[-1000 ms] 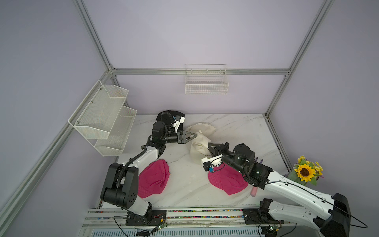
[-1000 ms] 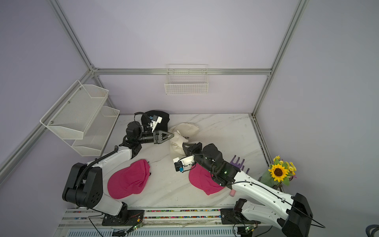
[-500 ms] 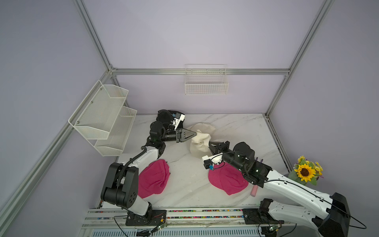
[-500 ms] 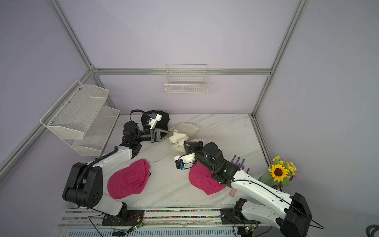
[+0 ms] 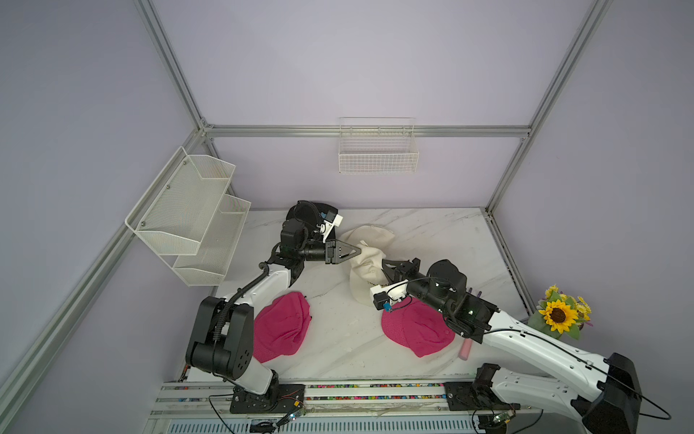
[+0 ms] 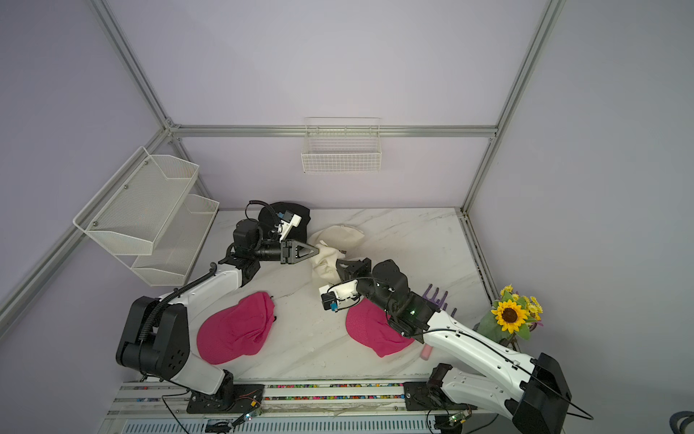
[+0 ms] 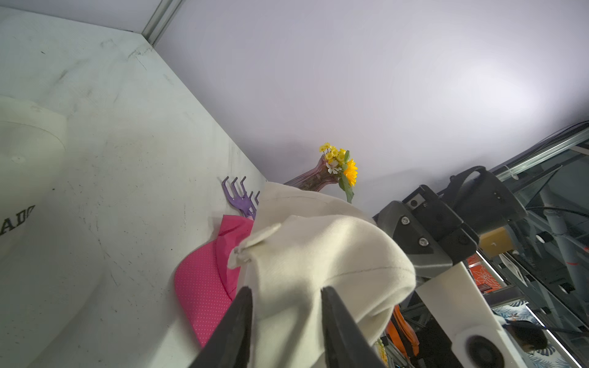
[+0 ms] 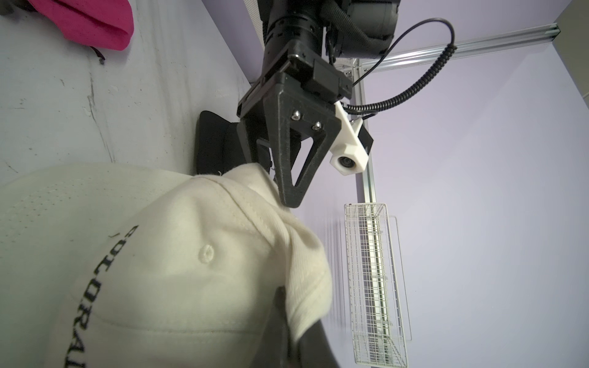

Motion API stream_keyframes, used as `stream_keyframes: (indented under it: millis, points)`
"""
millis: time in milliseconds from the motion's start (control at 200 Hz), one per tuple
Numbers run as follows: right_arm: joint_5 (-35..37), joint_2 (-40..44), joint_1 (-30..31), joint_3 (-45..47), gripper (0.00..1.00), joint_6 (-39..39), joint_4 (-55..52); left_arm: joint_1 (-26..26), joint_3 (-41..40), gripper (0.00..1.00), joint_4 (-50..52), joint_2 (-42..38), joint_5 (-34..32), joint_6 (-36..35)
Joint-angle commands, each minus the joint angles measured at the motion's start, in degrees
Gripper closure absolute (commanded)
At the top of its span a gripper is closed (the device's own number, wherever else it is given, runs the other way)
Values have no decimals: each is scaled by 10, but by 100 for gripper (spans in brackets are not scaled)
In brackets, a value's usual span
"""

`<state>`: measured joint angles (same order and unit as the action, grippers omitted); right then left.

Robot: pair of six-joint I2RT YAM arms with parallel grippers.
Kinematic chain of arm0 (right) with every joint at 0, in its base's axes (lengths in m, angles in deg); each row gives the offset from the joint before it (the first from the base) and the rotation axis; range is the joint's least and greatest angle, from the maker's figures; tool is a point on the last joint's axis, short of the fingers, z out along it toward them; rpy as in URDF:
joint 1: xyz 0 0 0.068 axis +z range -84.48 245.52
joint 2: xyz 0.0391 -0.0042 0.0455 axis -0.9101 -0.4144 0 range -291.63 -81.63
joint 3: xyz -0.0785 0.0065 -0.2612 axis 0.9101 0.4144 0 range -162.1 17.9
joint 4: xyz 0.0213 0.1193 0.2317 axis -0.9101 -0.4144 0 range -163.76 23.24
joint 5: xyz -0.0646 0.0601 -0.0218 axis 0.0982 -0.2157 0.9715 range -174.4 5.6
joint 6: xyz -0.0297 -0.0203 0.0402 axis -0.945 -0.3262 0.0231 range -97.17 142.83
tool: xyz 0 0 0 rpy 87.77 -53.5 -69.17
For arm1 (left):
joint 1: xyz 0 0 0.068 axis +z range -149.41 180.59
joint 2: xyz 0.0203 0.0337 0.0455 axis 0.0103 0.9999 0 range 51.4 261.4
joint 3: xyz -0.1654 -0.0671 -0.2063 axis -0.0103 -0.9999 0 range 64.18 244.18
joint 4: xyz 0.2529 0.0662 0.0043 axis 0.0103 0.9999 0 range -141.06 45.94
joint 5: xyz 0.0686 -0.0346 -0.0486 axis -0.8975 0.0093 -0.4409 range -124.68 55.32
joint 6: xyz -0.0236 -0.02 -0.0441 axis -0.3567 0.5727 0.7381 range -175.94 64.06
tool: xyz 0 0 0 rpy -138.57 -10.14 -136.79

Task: Stack the baseball caps by color
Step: Place the baseball cap on the baseball cap.

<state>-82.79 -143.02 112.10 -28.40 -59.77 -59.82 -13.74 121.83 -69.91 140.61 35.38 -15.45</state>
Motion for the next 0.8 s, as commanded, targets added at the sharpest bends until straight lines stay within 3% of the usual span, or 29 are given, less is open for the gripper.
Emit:
stream_keyframes:
  millis: [0, 40, 185, 310, 481, 646, 786, 796]
  points:
    - [-4, 1, -5, -6, 100, 5, 30, -3, 13, 90, 2, -4, 9, -28]
    - [-7, 3, -6, -7, 100, 14, 30, -1, 12, 100, -1, -7, 3, -26]
    - [-46, 7, -24, -20, 100, 83, 8, 30, -1, 100, -57, -15, -15, 32]
    - [-119, 3, -83, -66, 100, 165, -85, 83, -49, 100, -326, -17, 6, 217]
    - [-166, -14, -123, -92, 100, 203, -172, 121, -56, 100, -670, 34, 11, 468]
    - [-259, -53, -128, -134, 100, 245, -207, 120, -51, 100, -671, 57, 10, 472]
    - [-296, -92, -128, -197, 100, 321, -216, 122, -47, 100, -635, 57, -10, 448]
    - [-298, -92, -128, -202, 100, 325, -217, 122, -47, 97, -628, 57, -12, 442]
